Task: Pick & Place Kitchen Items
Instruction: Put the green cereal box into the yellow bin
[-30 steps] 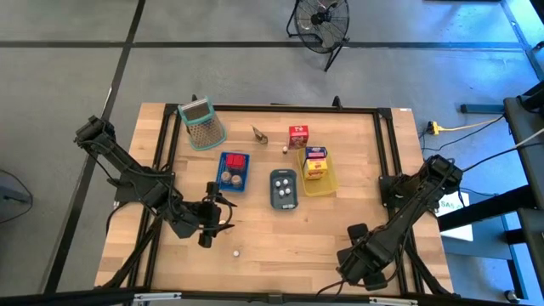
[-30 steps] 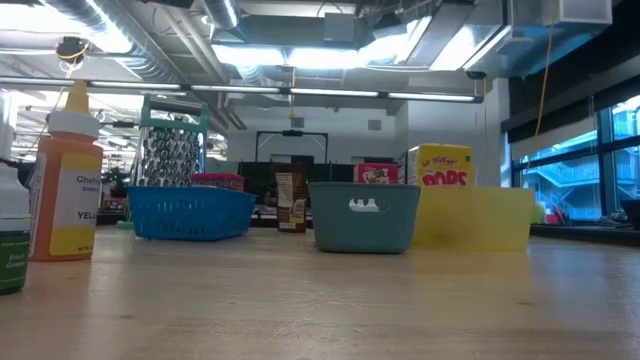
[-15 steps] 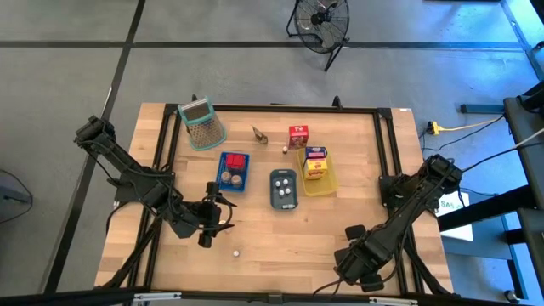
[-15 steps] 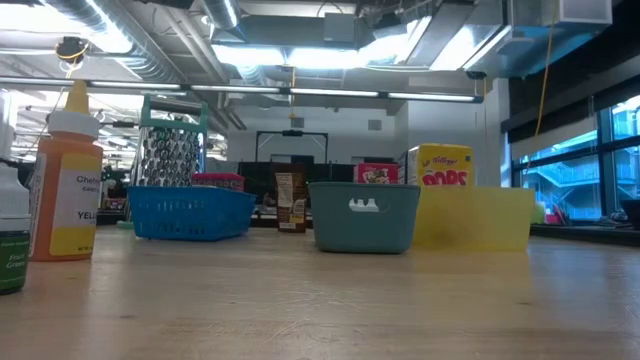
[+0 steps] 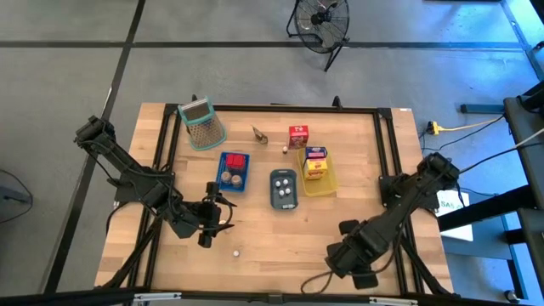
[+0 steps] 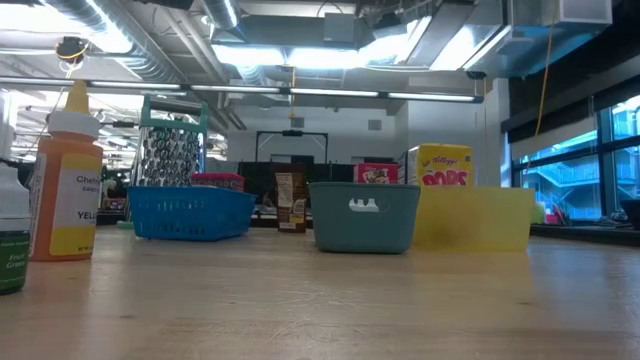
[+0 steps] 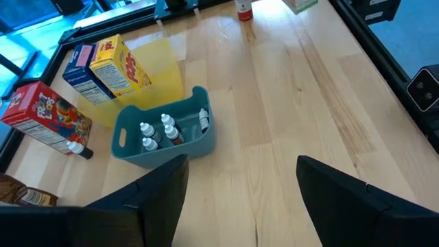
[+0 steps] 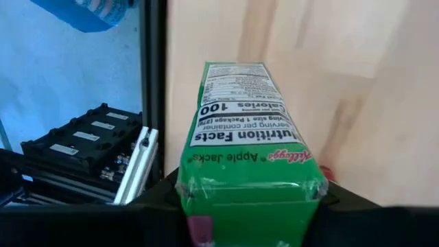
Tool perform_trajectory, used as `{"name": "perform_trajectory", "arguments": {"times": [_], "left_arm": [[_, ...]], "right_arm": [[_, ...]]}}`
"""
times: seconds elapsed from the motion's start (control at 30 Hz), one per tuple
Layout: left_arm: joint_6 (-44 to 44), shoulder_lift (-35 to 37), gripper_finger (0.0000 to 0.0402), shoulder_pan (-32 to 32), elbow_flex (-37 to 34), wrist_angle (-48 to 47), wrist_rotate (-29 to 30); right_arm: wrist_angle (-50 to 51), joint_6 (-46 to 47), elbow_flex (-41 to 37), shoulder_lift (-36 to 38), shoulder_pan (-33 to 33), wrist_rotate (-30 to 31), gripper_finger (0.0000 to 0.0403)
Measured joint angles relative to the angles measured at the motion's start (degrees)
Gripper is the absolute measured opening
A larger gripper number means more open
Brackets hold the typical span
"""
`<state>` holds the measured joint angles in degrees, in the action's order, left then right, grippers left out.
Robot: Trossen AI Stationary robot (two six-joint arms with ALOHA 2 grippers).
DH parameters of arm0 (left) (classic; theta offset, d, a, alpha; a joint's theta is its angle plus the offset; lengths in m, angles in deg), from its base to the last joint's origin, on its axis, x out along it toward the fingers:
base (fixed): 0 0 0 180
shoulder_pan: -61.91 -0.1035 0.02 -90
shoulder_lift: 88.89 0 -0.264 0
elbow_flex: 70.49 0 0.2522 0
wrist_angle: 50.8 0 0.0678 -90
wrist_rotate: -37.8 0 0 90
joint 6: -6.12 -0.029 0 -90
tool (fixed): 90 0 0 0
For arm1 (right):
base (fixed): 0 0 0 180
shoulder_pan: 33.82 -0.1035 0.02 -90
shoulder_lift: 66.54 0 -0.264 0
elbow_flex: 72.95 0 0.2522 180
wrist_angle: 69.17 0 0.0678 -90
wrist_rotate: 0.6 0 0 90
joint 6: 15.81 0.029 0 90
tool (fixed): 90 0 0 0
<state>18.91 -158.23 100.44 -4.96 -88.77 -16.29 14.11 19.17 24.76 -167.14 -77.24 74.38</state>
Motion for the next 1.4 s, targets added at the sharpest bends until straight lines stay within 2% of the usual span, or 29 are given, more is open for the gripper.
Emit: {"name": "perform_trajectory", "arguments": {"times": [0.13,0.3,0.47,0.63,1.0,1.23,1.4], "left_arm": [[0.4,0.0,0.0267,0.0,0.0,0.0,0.0],[2.2,0.0,0.0265,0.0,0.0,0.0,-0.3],[3.4,-0.1,0.0267,0.1,0.0,0.0,-4.6],[4.1,-2.1,0.0265,1.2,0.0,0.0,-4.1],[4.9,-7.4,0.0265,1.8,0.0,0.6,-4.0],[13.6,-8.4,0.0266,3.1,0.0,0.9,-4.5],[15.0,-8.4,0.0266,4.5,0.0,3.1,-4.7]], "right_arm": [[4.4,-3.9,2.7,0.0,2.7,2.5,0.0143],[9.2,-12.2,5.2,0.0,6.7,8.9,0.0143],[14.0,-19.0,8.0,0.0,11.4,14.3,0.0143],[15.2,-25.3,11.0,0.0,16.2,20.5,0.0143],[15.9,-37.8,12.2,0.0,25.5,23.8,0.0143],[17.3,-43.2,12.2,0.0,31.3,24.0,0.0143],[17.2,-45.5,12.2,0.0,34.8,24.0,0.0143]]}}
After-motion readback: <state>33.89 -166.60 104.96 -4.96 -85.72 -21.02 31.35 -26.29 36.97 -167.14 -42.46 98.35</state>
